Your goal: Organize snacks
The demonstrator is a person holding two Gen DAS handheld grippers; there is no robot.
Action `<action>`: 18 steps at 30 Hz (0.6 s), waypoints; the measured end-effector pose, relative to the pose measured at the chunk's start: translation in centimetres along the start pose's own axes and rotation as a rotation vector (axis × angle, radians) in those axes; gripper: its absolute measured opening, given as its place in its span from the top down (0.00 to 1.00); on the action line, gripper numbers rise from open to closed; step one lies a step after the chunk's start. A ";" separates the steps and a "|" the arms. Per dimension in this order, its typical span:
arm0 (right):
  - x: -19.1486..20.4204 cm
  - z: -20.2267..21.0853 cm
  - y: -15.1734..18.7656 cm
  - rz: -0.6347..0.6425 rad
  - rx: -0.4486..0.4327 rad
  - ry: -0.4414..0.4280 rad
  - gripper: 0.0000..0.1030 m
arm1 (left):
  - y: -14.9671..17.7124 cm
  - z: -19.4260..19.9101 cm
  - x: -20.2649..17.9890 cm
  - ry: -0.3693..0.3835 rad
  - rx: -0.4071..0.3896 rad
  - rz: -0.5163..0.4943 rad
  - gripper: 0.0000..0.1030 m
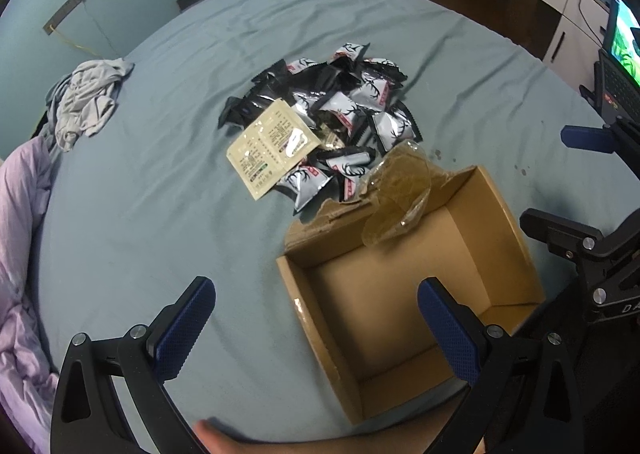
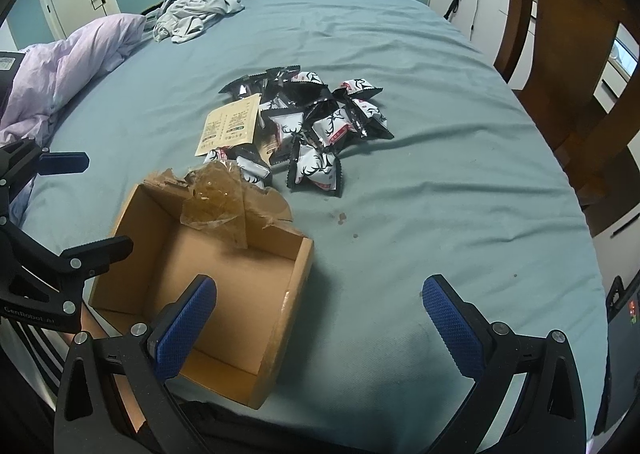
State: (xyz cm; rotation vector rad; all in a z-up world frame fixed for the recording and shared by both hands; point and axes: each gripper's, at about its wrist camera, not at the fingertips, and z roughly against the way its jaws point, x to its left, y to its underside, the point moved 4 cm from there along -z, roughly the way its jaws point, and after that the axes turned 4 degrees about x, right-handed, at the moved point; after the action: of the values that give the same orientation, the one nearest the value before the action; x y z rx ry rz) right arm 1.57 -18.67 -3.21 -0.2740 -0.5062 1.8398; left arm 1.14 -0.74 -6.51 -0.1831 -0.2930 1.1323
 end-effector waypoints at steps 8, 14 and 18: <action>0.0 0.2 -0.1 -0.001 -0.008 0.008 0.00 | 0.1 -0.1 -0.3 0.022 0.022 -0.004 0.00; -0.1 0.2 -0.1 -0.002 -0.007 0.003 0.00 | 0.1 -0.1 -0.2 0.026 0.029 0.005 0.00; -0.4 0.2 -0.3 -0.015 -0.004 -0.011 0.00 | 0.0 0.0 0.0 0.021 0.019 0.019 0.00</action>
State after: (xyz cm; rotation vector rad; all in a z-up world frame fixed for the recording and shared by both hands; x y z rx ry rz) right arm 1.86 -18.99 -2.95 -0.2621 -0.5186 1.8273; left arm 1.15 -0.70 -6.47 -0.1809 -0.2621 1.1508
